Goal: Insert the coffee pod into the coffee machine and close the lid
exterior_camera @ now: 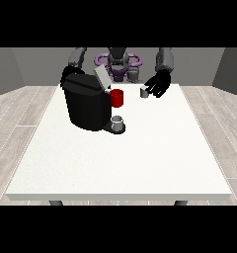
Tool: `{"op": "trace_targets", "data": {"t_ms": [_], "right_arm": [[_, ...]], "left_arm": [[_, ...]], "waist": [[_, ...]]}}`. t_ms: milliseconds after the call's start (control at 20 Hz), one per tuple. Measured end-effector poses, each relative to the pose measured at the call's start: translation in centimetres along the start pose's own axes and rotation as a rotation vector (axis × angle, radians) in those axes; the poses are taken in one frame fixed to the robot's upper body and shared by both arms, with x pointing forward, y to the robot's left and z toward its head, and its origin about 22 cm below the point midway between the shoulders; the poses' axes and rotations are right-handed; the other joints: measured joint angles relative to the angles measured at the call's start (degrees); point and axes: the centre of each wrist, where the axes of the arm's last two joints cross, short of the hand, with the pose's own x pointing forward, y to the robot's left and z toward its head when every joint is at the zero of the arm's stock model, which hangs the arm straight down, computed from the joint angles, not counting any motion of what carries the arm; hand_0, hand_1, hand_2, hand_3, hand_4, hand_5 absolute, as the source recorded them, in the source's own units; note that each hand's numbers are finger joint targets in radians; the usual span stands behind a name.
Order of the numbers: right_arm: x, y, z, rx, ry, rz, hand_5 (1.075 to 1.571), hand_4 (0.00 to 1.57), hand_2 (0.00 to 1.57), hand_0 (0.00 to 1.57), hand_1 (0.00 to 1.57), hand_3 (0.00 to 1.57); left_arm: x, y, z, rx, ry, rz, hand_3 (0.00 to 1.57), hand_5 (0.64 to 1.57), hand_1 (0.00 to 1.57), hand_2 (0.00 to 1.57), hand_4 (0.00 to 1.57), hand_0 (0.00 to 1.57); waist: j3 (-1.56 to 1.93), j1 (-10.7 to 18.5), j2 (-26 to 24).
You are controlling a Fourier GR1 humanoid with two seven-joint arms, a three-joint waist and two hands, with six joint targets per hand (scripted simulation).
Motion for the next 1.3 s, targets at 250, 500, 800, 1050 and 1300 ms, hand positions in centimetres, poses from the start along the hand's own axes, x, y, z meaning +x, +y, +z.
{"op": "trace_targets", "data": {"t_ms": [250,500,800,1050,1300], "right_arm": [[0.2,-0.4,-0.3,0.010,-0.021,-0.006,1.571,0.49,0.00,0.00,0.00,0.00],[0.2,0.5,0.1,0.037,-0.029,-0.014,1.571,0.49,0.00,0.00,0.00,0.00],[2.1,1.8,-0.7,0.074,-0.079,-0.020,1.571,0.51,0.00,0.00,0.00,0.00],[3.2,1.8,-1.0,0.076,-0.110,-0.009,1.571,0.51,0.00,0.00,0.00,0.00],[3.9,1.9,-1.1,0.070,-0.133,0.001,1.571,0.55,0.00,0.00,0.00,0.00]], "left_arm": [[0.8,2.3,-0.5,0.017,-0.038,0.000,1.29,1.571,1.25,1.33,0.57,1.25],[2.3,4.0,-1.3,0.048,-0.045,-0.001,1.22,1.571,1.01,1.20,0.54,1.01],[5.0,8.9,-2.4,0.124,-0.052,0.005,1.19,1.571,1.21,1.25,0.49,1.21],[6.4,11.2,-2.8,0.163,-0.065,0.014,1.25,1.571,1.26,1.32,0.52,1.26],[7.5,11.9,-3.1,0.180,-0.084,0.003,1.23,1.571,1.28,1.31,0.50,1.28]], "waist": [[-0.02,-0.43,0.52],[-0.02,-2.41,0.51],[-0.01,-5.03,2.28],[-0.02,-6.85,3.83],[-0.02,-7.71,5.12]]}}
